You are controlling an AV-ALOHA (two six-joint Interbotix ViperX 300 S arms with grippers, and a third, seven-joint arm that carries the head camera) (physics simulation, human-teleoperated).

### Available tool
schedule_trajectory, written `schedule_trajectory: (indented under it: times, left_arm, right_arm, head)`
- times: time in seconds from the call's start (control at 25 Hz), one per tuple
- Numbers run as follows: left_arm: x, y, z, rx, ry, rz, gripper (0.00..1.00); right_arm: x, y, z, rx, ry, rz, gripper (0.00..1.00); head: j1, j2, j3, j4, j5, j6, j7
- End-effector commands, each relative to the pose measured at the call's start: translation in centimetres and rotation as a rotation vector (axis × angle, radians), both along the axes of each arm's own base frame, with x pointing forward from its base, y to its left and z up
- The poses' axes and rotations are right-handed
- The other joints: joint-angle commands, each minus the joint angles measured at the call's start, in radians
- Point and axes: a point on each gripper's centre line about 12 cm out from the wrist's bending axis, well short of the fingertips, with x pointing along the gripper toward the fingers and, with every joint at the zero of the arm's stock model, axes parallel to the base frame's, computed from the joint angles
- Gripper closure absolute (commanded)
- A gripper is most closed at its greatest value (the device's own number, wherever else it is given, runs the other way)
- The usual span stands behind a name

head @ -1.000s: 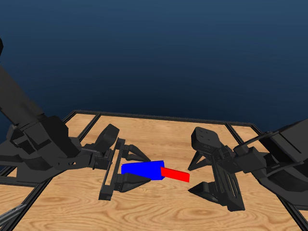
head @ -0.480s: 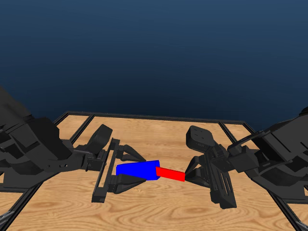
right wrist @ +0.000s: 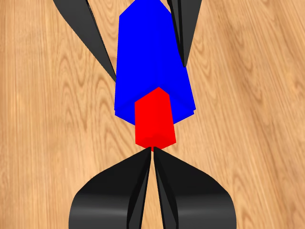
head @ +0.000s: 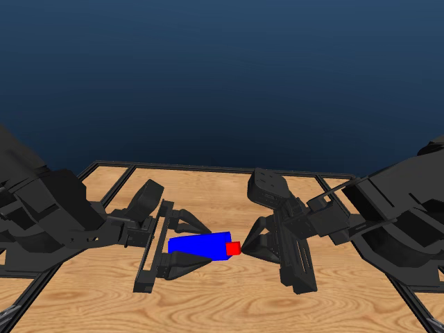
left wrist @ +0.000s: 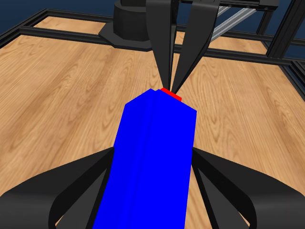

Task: Insert peg into socket

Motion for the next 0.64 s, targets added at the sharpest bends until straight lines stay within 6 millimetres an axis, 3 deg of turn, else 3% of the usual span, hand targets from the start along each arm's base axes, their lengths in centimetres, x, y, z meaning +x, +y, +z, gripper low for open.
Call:
schedule_trajectory:
  times: [0.04,0.24,0.32,0.52,0.6,0.64]
  left_arm:
    - [0.2,-0.1,0.9,0.002,-0.052,0.007,1.0]
    - [0.0,0.0,0.8,-0.001,-0.01,-0.005,1.0]
    - [-0.4,-0.1,0.3,0.004,-0.027,0.006,1.0]
    - [-0.2,0.0,1.7,-0.025,-0.081,0.027,1.0]
    - [-0.3,-0.2,0.8,-0.014,-0.053,0.015,1.0]
    - [0.0,-0.3,1.7,-0.031,-0.088,0.022,1.0]
  right_arm:
    - [1.8,-0.1,1.6,0.022,-0.08,0.032,1.0]
    - [2.1,-0.6,0.8,0.027,-0.062,0.023,1.0]
    - [1.4,-0.9,0.1,0.038,-0.041,0.01,1.0]
    - [-1.0,-1.2,-1.9,0.096,0.009,-0.044,1.0]
    - [-1.8,-1.0,-1.2,0.202,-0.078,-0.046,1.0]
    - [-2.1,-1.0,-1.4,0.234,-0.102,-0.043,1.0]
  head:
    - [0.006,-0.003,-0.019,0.002,-0.012,0.001,-0.004]
    - [0.016,-0.001,-0.019,0.004,-0.01,-0.001,-0.008]
    - [0.019,-0.002,-0.018,0.005,-0.011,-0.002,-0.011]
    - [0.024,-0.005,-0.019,0.006,-0.018,-0.003,-0.012]
    - [0.022,-0.009,-0.02,0.005,-0.021,-0.002,-0.009]
    - [0.021,-0.009,-0.02,0.005,-0.023,-0.002,-0.009]
